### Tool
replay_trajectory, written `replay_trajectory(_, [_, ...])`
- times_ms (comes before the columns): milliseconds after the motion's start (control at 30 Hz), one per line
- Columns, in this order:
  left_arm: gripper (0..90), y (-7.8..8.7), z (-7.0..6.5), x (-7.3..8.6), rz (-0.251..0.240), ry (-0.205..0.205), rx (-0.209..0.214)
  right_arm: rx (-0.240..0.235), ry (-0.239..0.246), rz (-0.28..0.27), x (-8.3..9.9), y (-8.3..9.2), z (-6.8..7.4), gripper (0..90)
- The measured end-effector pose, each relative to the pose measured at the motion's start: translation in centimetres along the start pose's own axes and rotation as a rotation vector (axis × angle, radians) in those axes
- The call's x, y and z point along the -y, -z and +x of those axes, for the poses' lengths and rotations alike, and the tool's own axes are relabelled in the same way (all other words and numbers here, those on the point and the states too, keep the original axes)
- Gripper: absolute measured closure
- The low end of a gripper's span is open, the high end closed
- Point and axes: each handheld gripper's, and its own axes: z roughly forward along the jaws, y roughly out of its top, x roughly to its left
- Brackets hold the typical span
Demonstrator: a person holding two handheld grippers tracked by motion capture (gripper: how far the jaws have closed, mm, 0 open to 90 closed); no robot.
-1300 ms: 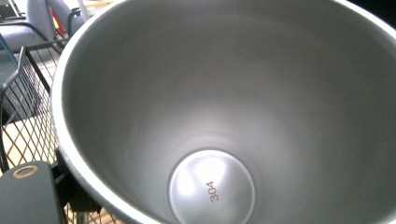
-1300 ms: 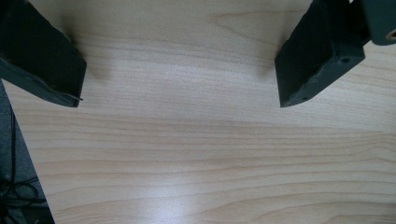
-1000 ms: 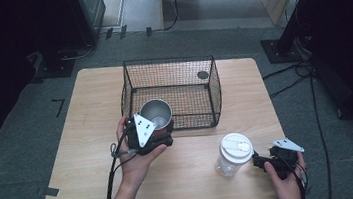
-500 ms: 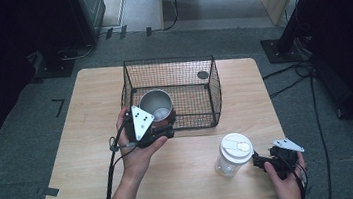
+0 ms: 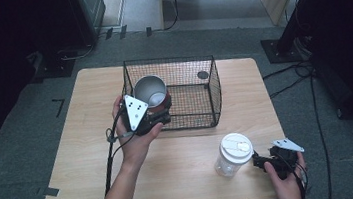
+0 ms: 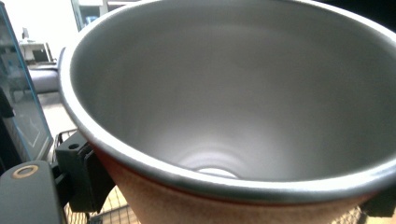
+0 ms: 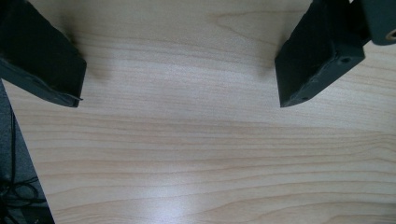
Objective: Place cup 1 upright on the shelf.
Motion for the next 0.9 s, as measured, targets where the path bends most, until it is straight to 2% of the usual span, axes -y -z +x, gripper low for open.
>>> replay_trajectory(133, [8.3,-0.8,0.1,-0.1,-0.029,-0.006,-0.009,0.000,0.000,0.000,0.0,0.0,0.0,1.9])
replay_trajectory(233, [8.3,-1.8,0.3,-0.4,-0.030,-0.007,-0.016,0.000,0.000,0.000,0.0,0.0,0.0,1.9])
replay_trajectory(300, [8.3,-2.9,0.3,-0.6,-0.004,0.000,-0.058,0.000,0.000,-0.001,0.0,0.0,0.0,1.9])
replay_trajectory(333, [8.3,-2.9,0.3,-0.6,-0.004,0.000,-0.058,0.000,0.000,-0.001,0.0,0.0,0.0,1.9])
replay_trajectory(467, [8.3,-4.9,0.4,-0.3,0.024,-0.027,-0.112,0.000,0.000,-0.001,0.0,0.0,0.0,1.9])
replay_trajectory(600, [8.2,-6.6,0.6,0.2,0.034,-0.046,-0.114,0.000,-0.001,0.000,0.0,0.0,0.0,1.9])
replay_trajectory(633, [8.2,-7.3,0.6,0.4,0.044,-0.066,-0.121,0.000,0.000,0.000,0.0,0.0,0.0,1.9])
replay_trajectory(700, [8.2,-7.8,0.6,0.6,0.033,-0.077,-0.127,0.000,0.000,0.000,0.0,0.0,0.0,1.9])
replay_trajectory(733, [8.2,-8.4,0.7,0.9,0.001,-0.084,-0.138,0.000,0.000,0.000,0.0,0.0,0.0,1.9])
replay_trajectory(800, [8.2,-8.7,0.8,1.1,-0.010,-0.079,-0.146,0.000,0.000,0.000,0.0,0.0,0.0,1.9])
replay_trajectory(833, [8.2,-9.3,0.9,1.6,-0.018,-0.065,-0.165,0.000,-0.001,0.000,0.0,0.0,0.0,1.9])
replay_trajectory(867, [8.2,-9.3,0.9,1.6,-0.018,-0.065,-0.165,0.000,-0.001,0.000,0.0,0.0,0.0,1.9])
replay_trajectory(900, [8.2,-9.9,1.0,1.9,-0.009,-0.048,-0.175,0.000,-0.002,0.000,0.0,0.0,0.0,1.9])
